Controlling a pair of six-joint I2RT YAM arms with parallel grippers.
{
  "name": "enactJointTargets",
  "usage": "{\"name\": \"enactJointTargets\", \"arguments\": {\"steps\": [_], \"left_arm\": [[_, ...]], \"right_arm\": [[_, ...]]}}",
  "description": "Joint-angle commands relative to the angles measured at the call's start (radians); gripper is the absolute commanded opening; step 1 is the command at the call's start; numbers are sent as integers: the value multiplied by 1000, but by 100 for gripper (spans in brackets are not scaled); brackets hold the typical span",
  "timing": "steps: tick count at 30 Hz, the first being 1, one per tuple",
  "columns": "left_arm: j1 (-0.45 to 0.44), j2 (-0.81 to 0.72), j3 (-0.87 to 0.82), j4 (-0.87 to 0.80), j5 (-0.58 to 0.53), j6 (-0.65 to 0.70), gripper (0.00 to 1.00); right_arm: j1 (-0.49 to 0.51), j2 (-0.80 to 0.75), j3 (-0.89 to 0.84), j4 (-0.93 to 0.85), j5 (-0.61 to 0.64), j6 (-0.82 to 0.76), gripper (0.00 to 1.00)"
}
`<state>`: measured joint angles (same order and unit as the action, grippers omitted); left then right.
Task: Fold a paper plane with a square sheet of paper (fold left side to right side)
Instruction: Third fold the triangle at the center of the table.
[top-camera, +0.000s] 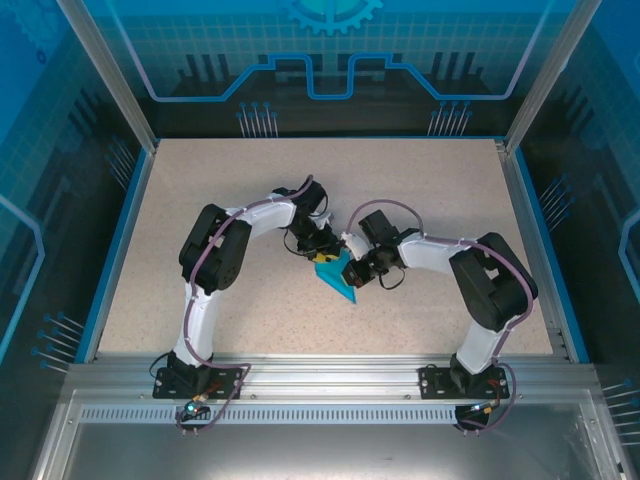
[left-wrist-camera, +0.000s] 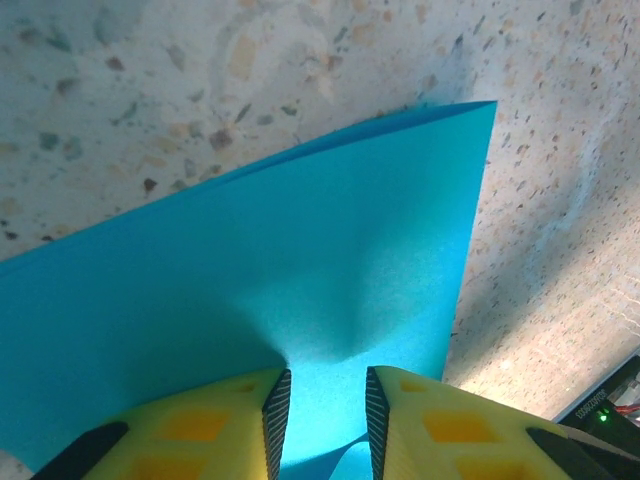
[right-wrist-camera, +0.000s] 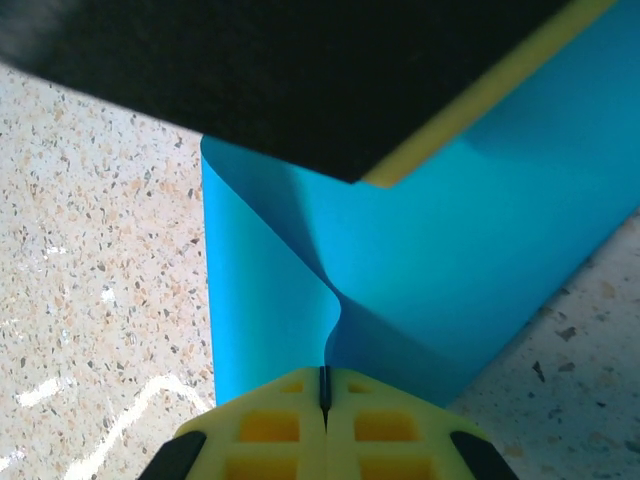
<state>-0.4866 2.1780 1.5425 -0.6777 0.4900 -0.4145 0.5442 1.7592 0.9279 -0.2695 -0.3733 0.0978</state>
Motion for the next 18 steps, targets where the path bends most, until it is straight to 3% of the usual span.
{"name": "enactJointTargets", "arguments": {"steps": [1, 18], "left_arm": [[-20, 54, -1, -42, -50, 21, 32], [-22, 59, -2, -43, -55, 20, 32]], "right_arm": [[-21, 20, 25, -16, -29, 11, 0], [-26, 61, 48, -27, -25, 7, 0]]}}
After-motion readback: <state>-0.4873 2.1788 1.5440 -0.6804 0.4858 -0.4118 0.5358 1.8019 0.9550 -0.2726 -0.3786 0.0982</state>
